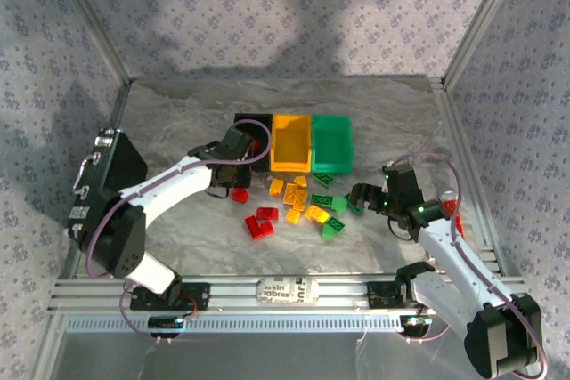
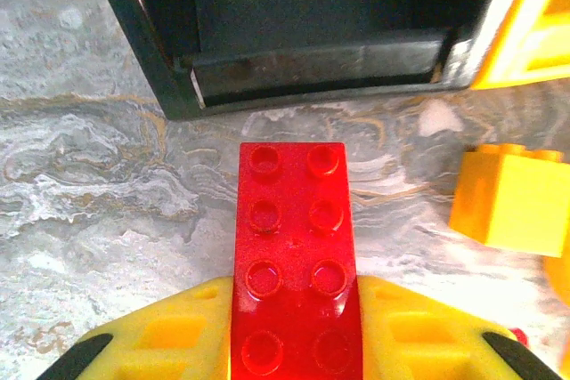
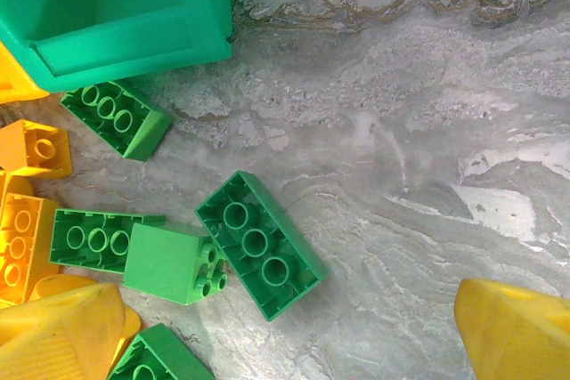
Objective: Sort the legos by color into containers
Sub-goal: Pick up the lego from the center of the table, then place the lego in the container.
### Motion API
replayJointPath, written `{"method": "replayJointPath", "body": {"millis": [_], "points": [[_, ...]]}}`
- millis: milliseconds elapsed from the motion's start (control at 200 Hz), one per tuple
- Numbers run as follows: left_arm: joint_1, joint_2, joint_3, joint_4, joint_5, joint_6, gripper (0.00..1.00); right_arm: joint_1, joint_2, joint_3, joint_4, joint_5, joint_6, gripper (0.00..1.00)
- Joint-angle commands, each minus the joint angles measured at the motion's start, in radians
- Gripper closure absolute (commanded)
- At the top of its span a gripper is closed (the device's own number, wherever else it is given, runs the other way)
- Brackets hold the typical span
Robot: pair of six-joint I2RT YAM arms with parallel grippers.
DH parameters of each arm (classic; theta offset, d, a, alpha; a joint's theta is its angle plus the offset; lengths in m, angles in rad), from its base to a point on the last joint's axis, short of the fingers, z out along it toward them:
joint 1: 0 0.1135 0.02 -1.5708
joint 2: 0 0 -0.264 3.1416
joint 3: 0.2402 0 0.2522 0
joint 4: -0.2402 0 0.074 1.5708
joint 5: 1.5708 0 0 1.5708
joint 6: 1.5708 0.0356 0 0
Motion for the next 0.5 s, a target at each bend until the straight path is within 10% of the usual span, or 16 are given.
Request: {"method": "replayJointPath", "body": {"millis": [0, 350, 430, 495], "points": [[-0.004, -0.050, 0.057, -0.044, -0.032, 0.013, 0.78, 0.005, -0.008, -0.011, -0.006, 0.006, 0.021, 0.03], [0.089, 0.122, 0.325, -0.050, 0.025, 0.122, 0.76, 0.006, -0.021, -0.013, -0.015, 0.008, 0.022, 0.03], [0.094, 0.175, 0.395, -0.081, 0.026, 0.132, 0.32, 0.006, -0.030, -0.012, -0.021, 0.009, 0.021, 0.03], [0.088, 0.181, 0.411, -0.081, 0.024, 0.130, 0.17, 0.006, -0.038, -0.016, -0.023, 0.011, 0.023, 0.03]]}}
